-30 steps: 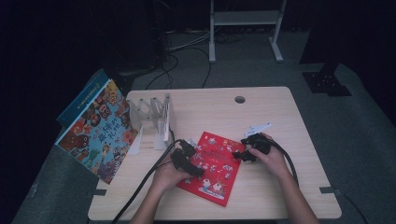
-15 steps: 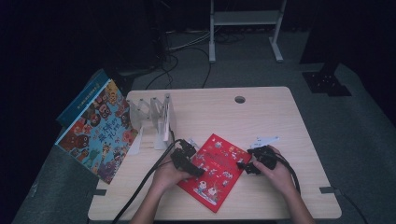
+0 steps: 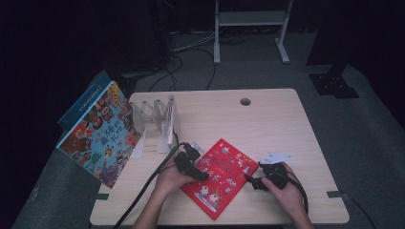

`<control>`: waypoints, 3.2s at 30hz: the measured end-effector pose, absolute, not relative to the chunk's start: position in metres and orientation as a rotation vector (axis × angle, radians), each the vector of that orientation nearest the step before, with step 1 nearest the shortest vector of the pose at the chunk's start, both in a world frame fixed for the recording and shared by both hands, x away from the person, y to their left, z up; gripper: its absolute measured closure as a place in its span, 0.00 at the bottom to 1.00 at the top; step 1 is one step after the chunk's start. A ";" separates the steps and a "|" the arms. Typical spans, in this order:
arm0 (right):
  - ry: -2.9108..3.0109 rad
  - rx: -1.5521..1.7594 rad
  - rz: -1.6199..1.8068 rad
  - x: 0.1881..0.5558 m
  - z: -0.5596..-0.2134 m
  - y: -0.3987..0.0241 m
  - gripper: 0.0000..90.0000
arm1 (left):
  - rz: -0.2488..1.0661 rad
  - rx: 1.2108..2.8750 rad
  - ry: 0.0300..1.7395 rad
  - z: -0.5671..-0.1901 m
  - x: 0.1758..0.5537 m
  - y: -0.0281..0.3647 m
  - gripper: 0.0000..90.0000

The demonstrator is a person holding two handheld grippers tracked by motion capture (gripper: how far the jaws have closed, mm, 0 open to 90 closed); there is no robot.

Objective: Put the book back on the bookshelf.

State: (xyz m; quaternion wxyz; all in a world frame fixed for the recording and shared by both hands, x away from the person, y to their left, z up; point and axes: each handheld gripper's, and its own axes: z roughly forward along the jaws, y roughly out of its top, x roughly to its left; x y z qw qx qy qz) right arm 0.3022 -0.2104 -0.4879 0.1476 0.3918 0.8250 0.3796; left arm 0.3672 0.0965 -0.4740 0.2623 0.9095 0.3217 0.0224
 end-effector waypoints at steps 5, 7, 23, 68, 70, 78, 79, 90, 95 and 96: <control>2.395 1.102 1.084 0.280 -0.492 -0.202 0.19 | 0.067 2.448 0.853 -0.475 0.366 0.099 0.12; 2.404 1.062 1.075 0.273 -0.494 -0.196 0.19 | 0.065 2.445 0.845 -0.475 0.366 0.099 0.12; 2.438 1.001 1.063 0.261 -0.504 -0.165 0.12 | 0.058 2.449 0.832 -0.475 0.369 0.097 0.11; 2.429 1.065 1.016 0.271 -0.505 -0.140 0.00 | 0.174 2.326 0.916 -0.485 0.380 0.081 0.00; 2.429 1.065 1.016 0.271 -0.505 -0.140 0.00 | 0.171 2.329 0.916 -0.485 0.380 0.081 0.00; 2.429 1.065 1.016 0.271 -0.505 -0.140 0.00 | 0.164 2.308 0.931 -0.485 0.381 0.082 0.00; 2.429 1.065 1.016 0.271 -0.505 -0.140 0.00 | 0.157 2.298 0.936 -0.484 0.381 0.082 0.01; 2.427 1.067 1.017 0.271 -0.505 -0.140 0.00 | 0.158 2.259 0.919 -0.470 0.379 0.089 0.05; 2.430 1.067 1.018 0.271 -0.505 -0.140 0.00 | 0.167 2.236 0.897 -0.454 0.375 0.092 0.08; 2.430 1.067 1.018 0.271 -0.505 -0.140 0.00 | 0.163 2.243 0.884 -0.450 0.375 0.094 0.09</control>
